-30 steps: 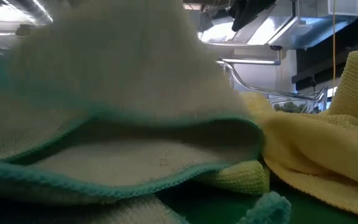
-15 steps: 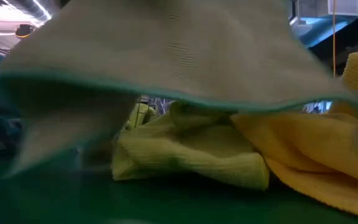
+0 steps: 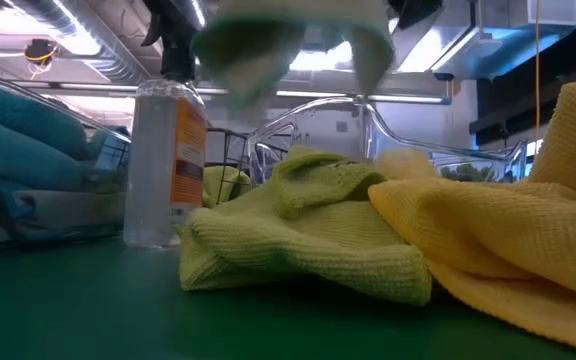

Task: Sort microfiber towel by color & place in baskets
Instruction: Put the light green microfiber towel into the wire basket

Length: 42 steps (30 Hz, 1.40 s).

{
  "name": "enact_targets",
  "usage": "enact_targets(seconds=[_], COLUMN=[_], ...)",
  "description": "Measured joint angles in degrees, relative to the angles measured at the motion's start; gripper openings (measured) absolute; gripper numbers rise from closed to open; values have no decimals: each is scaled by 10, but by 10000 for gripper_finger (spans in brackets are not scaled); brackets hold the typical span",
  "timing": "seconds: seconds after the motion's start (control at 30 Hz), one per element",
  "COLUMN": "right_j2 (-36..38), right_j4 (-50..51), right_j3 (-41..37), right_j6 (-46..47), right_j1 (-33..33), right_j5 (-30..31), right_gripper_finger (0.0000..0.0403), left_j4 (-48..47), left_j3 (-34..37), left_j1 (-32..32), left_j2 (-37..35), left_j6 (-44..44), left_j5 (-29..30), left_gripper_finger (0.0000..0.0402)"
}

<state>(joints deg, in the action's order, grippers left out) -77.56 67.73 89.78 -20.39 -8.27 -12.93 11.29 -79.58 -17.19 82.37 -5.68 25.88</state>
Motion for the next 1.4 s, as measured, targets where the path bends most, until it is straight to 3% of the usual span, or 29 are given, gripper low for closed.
enact_targets(seconds=[0.2, 0.4, 0.7, 1.07, 1.4], right_j2=[66, 149, 230, 223, 222], right_j4=[-32, -126, -293, -350, -368], right_j3=[-45, -183, -368, -458, -460], right_j6=[-10, -2, 68, 112, 112], right_j1=[0, 0, 0, 0, 0], right_j5=[-22, -23, -34, -72, -73], right_gripper_finger=[172, 172, 172, 172, 172], left_j4=[-4, -11, -114, -400, -443], left_j3=[-69, -144, -213, -193, -26], left_j1=[44, 95, 202, 334, 371], left_j2=[0, 0, 0, 4, 5], left_j6=[68, 110, 138, 23, -63], left_j5=[-6, -32, -31, -30, -100], left_gripper_finger=[0, 0, 0, 0, 0])
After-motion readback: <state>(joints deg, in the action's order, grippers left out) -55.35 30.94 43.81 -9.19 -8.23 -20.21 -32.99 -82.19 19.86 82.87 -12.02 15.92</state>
